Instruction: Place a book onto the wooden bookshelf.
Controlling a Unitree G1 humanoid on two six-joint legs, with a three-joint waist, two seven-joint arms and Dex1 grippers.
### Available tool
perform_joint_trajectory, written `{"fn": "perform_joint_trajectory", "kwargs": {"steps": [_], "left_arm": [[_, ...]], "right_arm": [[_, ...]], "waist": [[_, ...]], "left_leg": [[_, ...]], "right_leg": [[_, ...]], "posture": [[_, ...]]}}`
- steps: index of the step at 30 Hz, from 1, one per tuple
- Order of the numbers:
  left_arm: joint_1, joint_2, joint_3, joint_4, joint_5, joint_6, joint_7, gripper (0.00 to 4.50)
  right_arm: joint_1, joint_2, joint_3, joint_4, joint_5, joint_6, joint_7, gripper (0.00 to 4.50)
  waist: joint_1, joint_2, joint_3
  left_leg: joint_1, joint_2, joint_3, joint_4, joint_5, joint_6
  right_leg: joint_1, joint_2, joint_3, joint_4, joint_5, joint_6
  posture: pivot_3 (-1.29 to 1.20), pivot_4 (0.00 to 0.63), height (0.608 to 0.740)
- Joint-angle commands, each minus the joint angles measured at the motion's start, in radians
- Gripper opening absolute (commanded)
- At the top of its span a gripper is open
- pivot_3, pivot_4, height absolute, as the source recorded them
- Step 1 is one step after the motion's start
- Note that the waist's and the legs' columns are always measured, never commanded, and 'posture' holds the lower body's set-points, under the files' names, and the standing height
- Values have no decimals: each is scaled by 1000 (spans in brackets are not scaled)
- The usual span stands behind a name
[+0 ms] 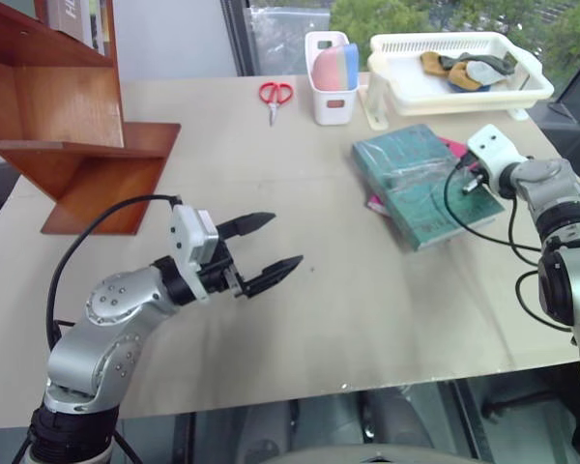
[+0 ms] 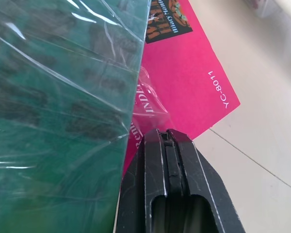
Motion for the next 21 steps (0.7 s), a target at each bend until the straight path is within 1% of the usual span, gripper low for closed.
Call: {"fn": "perform_joint_trajectory", "kwargs": {"steps": [1, 6, 10, 15, 21], "left_arm": [[-2, 10, 17, -10, -3, -14, -9, 4500], [41, 12, 44, -38, -5, -16, 0, 4500], [70, 8, 53, -63, -6, -20, 8, 4500], [65, 9, 52, -72, -9, -14, 19, 4500], [58, 9, 47, -56, -7, -19, 10, 4500]], "right_arm": [[21, 1, -22, -9, 7, 13, -21, 41], [29, 8, -32, -9, 10, 3, 25, 41], [42, 23, -30, -12, 9, -17, 100, 41], [61, 36, -24, -16, 7, -33, 173, 41], [90, 34, -21, -21, 5, -46, 206, 41]], "waist": [[0, 0, 0], [-1, 0, 0], [-1, 0, 0], [-3, -1, -1], [-2, -3, -2]], "left_leg": [[0, 0, 0, 0, 0, 0], [2, 0, -1, 1, 0, 0], [2, 0, -1, 1, 0, 0], [4, 0, -1, 1, 0, 0], [5, 1, -2, 2, 0, 0]], "right_leg": [[1, 0, 0, 0, 0, 0], [3, 0, -1, 0, 0, 0], [3, 0, -1, 0, 0, 0], [5, 0, -1, 0, 0, 0], [6, 0, -1, 2, 0, 0]], "posture": [[0, 150, 740], [0, 150, 740], [0, 150, 740], [0, 150, 740], [0, 150, 740]]}}
